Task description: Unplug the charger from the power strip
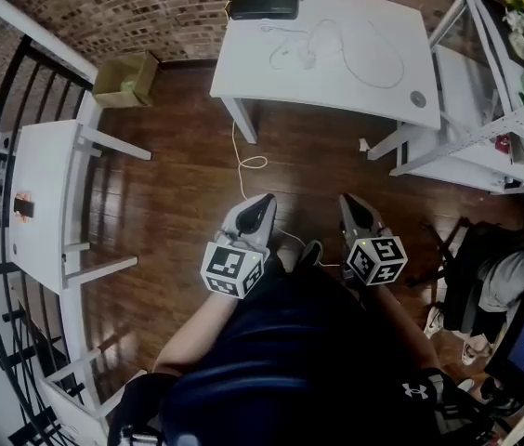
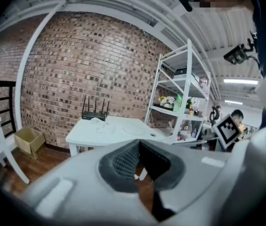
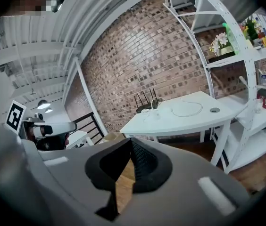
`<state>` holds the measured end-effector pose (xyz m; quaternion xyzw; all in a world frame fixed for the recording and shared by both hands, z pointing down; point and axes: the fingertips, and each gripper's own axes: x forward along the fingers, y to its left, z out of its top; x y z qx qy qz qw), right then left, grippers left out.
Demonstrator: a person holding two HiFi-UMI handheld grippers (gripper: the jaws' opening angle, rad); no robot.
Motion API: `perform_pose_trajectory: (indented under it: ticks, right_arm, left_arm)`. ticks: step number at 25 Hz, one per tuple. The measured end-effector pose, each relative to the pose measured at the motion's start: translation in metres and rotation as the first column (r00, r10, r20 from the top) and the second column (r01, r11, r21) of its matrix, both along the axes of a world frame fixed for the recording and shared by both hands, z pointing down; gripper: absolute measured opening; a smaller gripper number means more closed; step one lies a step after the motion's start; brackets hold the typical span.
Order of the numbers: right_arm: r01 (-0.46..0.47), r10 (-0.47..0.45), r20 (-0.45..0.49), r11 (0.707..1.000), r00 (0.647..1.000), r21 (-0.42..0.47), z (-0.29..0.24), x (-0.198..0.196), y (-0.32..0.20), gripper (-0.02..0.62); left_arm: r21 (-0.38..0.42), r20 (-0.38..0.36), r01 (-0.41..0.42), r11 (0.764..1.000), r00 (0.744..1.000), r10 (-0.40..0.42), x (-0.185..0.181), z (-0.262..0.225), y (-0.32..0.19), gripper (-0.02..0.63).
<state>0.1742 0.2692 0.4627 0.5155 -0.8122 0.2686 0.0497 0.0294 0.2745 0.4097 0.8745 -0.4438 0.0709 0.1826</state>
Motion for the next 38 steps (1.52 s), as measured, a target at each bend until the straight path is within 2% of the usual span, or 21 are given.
perform_pose_trajectory:
  ticks: [4, 15, 23, 32, 35, 38]
  right_arm:
    - [-0.037, 0.036, -0.035, 0.999, 0.999, -0.022, 0.005, -0.011, -0.035, 0.011]
    - [-0.121, 0.120, -0.156, 0.993, 0.980, 0.006, -0.005, -0.053, -0.126, 0.011]
    - [-0.129, 0.126, -0.194, 0.992, 0.973, -0.007, 0.003, -0.045, -0.170, 0.011]
    - [-0.019, 0.017, -0.170, 1.000, 0.985, -0.011, 0.018, -0.025, -0.255, 0.014]
    - [0.054, -0.056, -0.195, 0.998, 0.979, -0.018, 0.027, -0.021, -0.284, 0.049]
    - [0.107, -0.115, -0.217, 0.993, 0.969, -0.045, 0.044, -0.017, -0.309, 0.090]
  left_arm:
    - [-0.005, -0.027, -0.028, 1.000, 0.999, 0.028, -0.015, 0.009, -0.040, 0.005]
    - [-0.010, -0.073, -0.136, 0.991, 0.988, 0.135, -0.063, 0.021, -0.144, 0.005]
    - [-0.029, -0.075, -0.150, 0.988, 0.986, 0.147, -0.058, 0.031, -0.191, 0.026]
    - [-0.022, 0.021, -0.080, 0.997, 0.997, 0.081, -0.026, 0.038, -0.259, 0.043]
    - [-0.021, 0.060, -0.056, 0.998, 0.997, 0.058, -0.011, 0.043, -0.286, 0.052]
    - [-0.012, 0.132, -0.035, 0.999, 0.991, 0.037, 0.002, 0.059, -0.313, 0.066]
